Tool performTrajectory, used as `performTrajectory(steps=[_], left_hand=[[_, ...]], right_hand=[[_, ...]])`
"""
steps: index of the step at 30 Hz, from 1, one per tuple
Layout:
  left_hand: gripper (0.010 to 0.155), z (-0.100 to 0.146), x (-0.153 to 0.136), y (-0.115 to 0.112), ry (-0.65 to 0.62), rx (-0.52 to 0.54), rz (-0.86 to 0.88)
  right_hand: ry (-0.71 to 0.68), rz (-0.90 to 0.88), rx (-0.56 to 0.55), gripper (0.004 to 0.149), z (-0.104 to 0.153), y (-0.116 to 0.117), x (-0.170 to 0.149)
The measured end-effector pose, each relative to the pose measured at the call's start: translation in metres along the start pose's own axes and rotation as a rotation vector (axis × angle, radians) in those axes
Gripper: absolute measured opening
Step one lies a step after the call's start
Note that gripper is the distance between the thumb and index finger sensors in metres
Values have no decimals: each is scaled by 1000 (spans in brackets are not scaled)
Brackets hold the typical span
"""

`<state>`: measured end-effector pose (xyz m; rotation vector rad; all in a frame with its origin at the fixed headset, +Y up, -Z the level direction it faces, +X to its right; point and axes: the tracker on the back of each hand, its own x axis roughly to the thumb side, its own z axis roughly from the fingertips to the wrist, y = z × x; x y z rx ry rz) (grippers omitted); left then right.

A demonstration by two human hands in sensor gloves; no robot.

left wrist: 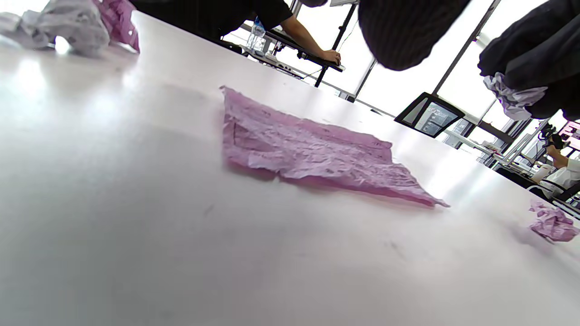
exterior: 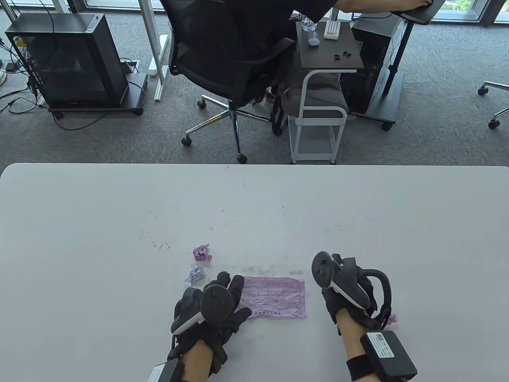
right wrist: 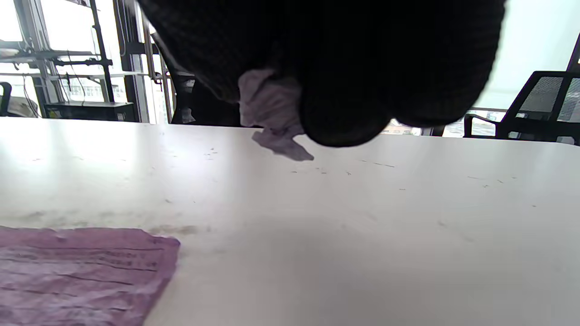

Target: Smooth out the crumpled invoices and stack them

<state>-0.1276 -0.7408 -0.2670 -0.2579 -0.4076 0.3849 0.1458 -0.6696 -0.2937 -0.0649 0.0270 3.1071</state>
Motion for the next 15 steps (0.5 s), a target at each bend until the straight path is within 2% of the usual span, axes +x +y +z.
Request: performTrajectory(steps=[4, 6, 12, 15], left_hand=[[81, 14, 26, 13, -44, -52, -41], [82, 27, 39, 17, -105, -28, -22], [80, 49, 60, 13, -275, 34, 285], [79, 51, 56, 6, -328, 71, 451]], right_hand=[[-77, -149, -20, 51, 35, -13, 4], [-104, -306, -27, 51, 53, -15, 6], [-127, -741, 19, 51, 91, -2, 14], [-244, -924, 45, 50, 93, 16, 19]])
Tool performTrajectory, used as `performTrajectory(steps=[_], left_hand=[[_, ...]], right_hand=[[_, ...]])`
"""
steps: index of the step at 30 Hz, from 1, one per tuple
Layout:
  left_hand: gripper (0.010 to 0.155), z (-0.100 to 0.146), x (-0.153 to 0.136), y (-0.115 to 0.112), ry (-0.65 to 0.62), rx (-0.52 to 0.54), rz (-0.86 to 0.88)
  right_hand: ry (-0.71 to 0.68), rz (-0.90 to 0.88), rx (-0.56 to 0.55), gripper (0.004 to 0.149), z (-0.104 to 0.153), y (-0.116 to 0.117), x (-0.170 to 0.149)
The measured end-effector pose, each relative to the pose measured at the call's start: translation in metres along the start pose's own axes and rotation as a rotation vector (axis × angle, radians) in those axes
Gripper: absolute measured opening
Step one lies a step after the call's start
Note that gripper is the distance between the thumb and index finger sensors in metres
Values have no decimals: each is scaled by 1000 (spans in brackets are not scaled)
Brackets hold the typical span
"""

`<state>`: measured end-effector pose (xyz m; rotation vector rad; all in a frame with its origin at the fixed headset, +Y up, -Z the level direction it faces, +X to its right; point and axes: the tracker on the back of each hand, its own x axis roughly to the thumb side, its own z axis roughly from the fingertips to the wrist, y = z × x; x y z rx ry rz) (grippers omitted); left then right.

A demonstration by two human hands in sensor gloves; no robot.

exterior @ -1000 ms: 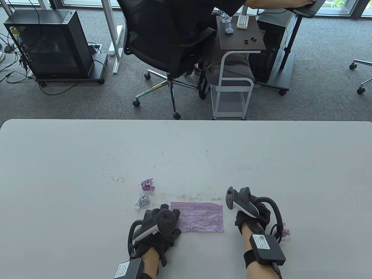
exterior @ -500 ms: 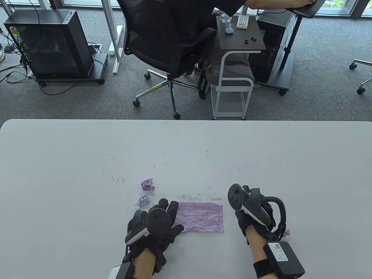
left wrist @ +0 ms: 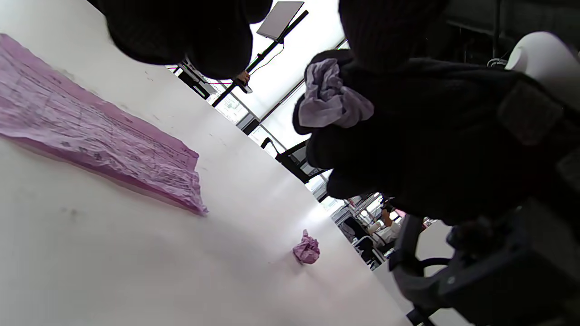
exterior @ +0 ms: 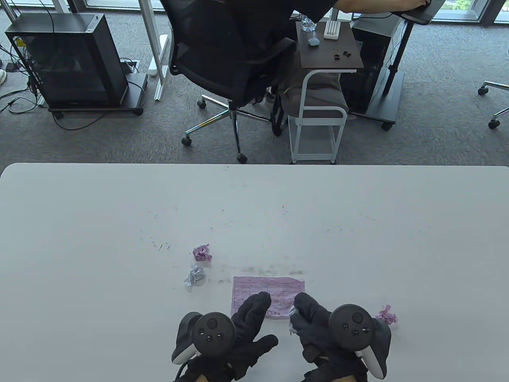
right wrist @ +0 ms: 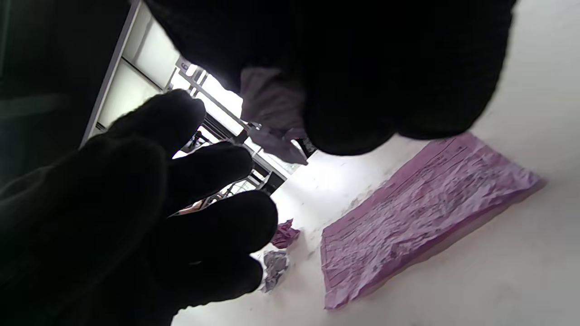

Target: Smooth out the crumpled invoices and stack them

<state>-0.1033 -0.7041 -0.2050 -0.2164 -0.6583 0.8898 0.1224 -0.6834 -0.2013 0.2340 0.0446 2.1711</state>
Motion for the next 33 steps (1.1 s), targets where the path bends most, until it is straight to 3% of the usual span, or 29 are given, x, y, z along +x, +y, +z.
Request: performTrajectory(steps=[4, 8, 11, 15, 17, 18, 20, 23, 25, 27, 33], left_hand=[[76, 0, -5, -3, -16, -13, 178], [77, 2, -9, -5, 28, -15, 96], [78, 3, -10, -5, 38, 5, 193], [74, 6, -11, 2, 29, 78, 167], [70, 7, -10, 4, 22, 119, 137], [67, 7, -10, 4, 16, 140, 108], [63, 7, -9, 6, 14, 179, 31], [60, 8, -6, 7, 3, 189, -7], [59, 10, -6, 6, 15, 176, 26], [60, 9, -8, 6, 20, 151, 42], [60, 8, -15, 6, 53, 139, 69]], right_hand=[[-127, -102, 119, 45, -5, 12, -4], [-240, -61, 110, 41, 0, 20, 3], [-304, 30, 55, 41, 3, 22, 9], [-326, -96, 32, 41, 2, 22, 5], [-329, -152, 72, 40, 0, 24, 2], [-329, -171, 93, 42, 0, 25, 1], [-327, -151, 108, 60, 0, 25, 1], [-325, 21, 132, 74, -1, 27, 1], [-370, 122, 121, 67, -1, 28, 2], [-379, 78, 61, 57, 0, 26, 3], [-312, 79, 57, 52, -3, 19, -5]])
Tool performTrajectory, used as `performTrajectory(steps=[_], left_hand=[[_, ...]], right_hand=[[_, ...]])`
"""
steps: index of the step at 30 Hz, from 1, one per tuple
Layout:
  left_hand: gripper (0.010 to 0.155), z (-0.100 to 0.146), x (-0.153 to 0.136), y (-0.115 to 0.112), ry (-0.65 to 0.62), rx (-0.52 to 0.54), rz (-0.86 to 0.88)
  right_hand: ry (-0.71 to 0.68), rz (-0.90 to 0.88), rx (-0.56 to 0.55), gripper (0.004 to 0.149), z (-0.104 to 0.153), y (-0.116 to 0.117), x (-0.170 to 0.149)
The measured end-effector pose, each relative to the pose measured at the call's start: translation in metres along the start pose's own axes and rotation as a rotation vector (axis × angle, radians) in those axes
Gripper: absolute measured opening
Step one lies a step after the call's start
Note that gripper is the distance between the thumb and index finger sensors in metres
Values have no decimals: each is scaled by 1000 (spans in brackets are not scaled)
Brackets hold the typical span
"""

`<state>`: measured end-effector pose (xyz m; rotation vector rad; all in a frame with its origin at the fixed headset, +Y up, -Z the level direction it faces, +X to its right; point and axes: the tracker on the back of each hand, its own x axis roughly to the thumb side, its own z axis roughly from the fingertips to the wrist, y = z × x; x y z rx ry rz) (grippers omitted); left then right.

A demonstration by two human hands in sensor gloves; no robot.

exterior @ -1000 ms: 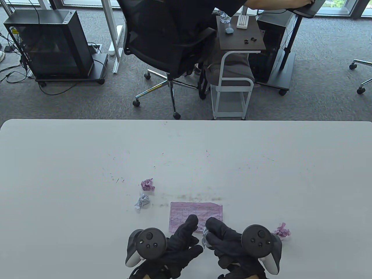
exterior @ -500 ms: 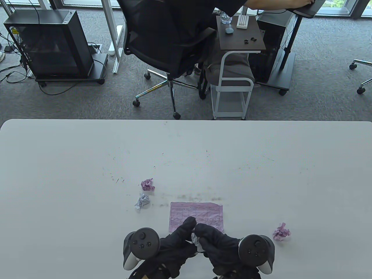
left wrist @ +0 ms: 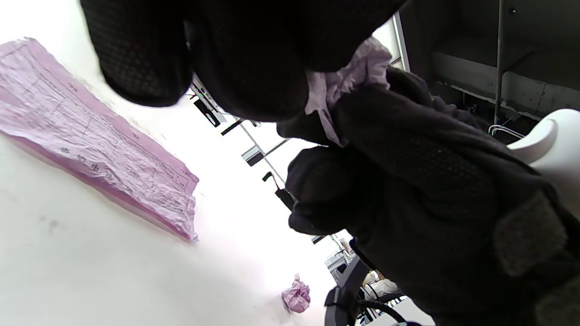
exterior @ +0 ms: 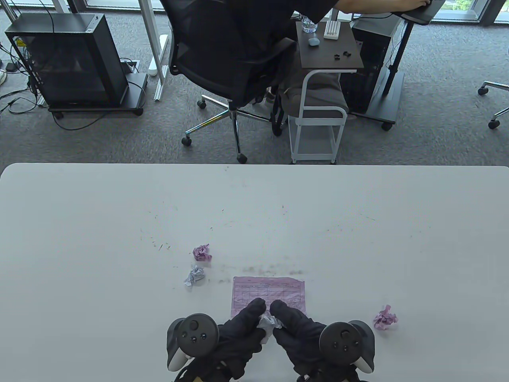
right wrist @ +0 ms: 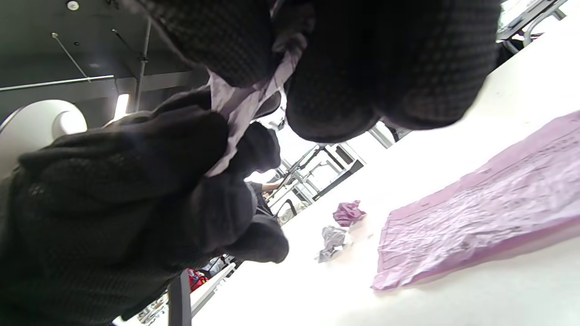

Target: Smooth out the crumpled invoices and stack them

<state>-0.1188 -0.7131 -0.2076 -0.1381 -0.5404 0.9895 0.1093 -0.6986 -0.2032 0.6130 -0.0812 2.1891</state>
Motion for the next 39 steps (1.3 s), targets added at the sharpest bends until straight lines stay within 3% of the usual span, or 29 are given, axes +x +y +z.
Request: performTrajectory(steps=[11, 18, 23, 26, 29, 32, 34, 36, 38, 39], left_hand=[[43, -2, -16, -9, 107, -176, 42], [44, -1, -29, -6, 132, -141, 323], [44, -1, -42, -12, 173, -174, 614], [45, -1, -50, -16, 233, -203, 651], [54, 1, -57, -16, 310, -166, 610], [88, -1, -49, -7, 185, -105, 549], [100, -5, -25, -1, 24, -140, 260], [105, -5, -5, -6, -51, -194, -81], [104, -4, 6, -12, -67, -116, -280], [98, -4, 7, -13, -62, -84, -287]], right_hand=[[136, -125, 10, 37, 2, -7, -28], [84, -347, 47, 46, 0, -6, -27], [70, -342, 23, 52, 1, -6, -24], [83, -317, -59, 49, 2, -10, -24], [108, -227, -105, 48, 5, -15, -24], [120, -84, -95, 47, 4, -15, -22], [97, -45, -61, 48, 1, -10, -17], [82, -108, -30, 49, -1, -5, -13], [58, -179, 13, 49, -1, -1, -12], [49, -199, 34, 50, 0, 1, -11]])
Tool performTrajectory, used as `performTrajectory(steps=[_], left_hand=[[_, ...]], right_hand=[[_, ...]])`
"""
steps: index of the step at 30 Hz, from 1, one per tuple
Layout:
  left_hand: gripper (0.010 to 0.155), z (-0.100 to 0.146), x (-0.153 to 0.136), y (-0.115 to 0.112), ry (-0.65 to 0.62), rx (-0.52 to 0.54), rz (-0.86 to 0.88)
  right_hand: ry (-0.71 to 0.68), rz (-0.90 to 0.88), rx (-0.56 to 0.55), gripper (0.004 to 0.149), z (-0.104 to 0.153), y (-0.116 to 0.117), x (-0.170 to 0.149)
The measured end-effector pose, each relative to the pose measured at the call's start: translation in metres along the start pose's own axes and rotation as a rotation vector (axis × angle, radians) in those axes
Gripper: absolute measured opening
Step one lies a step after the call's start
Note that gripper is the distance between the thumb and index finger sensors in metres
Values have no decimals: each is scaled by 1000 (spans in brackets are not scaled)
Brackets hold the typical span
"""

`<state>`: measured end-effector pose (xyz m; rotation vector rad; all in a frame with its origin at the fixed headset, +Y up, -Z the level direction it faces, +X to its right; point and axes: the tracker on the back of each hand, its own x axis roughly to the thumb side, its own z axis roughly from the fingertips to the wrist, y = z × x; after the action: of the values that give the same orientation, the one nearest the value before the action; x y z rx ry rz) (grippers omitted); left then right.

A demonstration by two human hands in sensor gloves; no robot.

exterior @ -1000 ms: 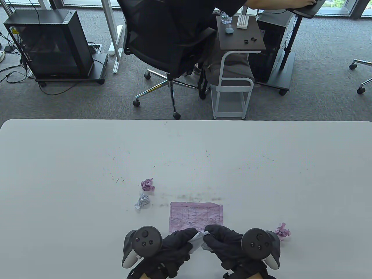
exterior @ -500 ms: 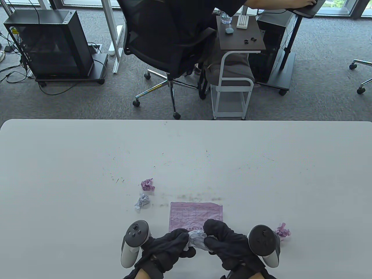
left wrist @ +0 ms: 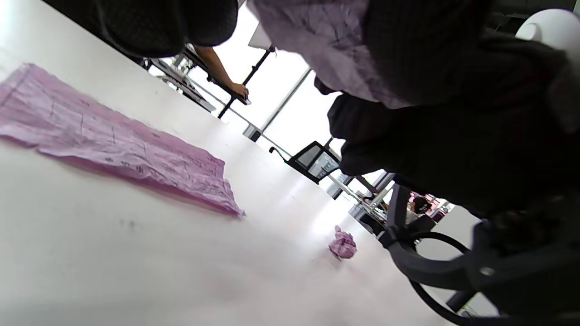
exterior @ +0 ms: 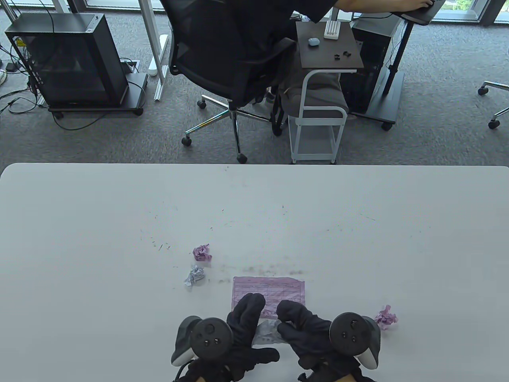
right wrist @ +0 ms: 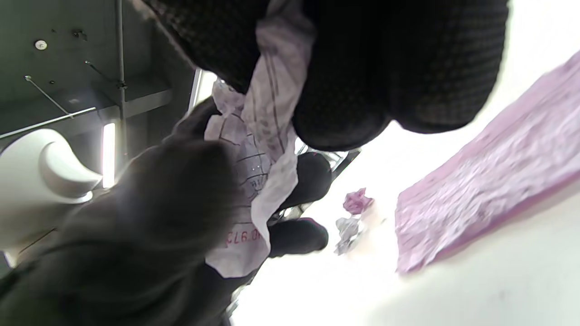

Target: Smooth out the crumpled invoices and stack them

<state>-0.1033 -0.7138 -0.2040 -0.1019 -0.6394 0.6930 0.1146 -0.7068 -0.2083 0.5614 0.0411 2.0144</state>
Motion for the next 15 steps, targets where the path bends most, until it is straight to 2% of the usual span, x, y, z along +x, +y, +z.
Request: performTrajectory(steps=[3, 4, 8, 10, 13, 15], left_hand=[[65, 1, -4, 2, 17, 61, 87], [59, 4, -8, 5, 38, 119, 117], [48, 11, -20, 14, 89, 248, 295], [46, 11, -22, 16, 91, 250, 337], [45, 10, -17, 18, 72, 233, 238], [44, 10, -12, 19, 53, 217, 154]], right_hand=[[-7, 64, -27, 51, 2, -3, 1], [-5, 84, -31, 51, 2, -4, 1], [40, 76, 10, 51, 1, -4, -3], [69, 76, 64, 52, -1, -3, -8], [65, 47, 97, 52, -1, -3, -13], [37, 36, 110, 63, 0, -7, -14]])
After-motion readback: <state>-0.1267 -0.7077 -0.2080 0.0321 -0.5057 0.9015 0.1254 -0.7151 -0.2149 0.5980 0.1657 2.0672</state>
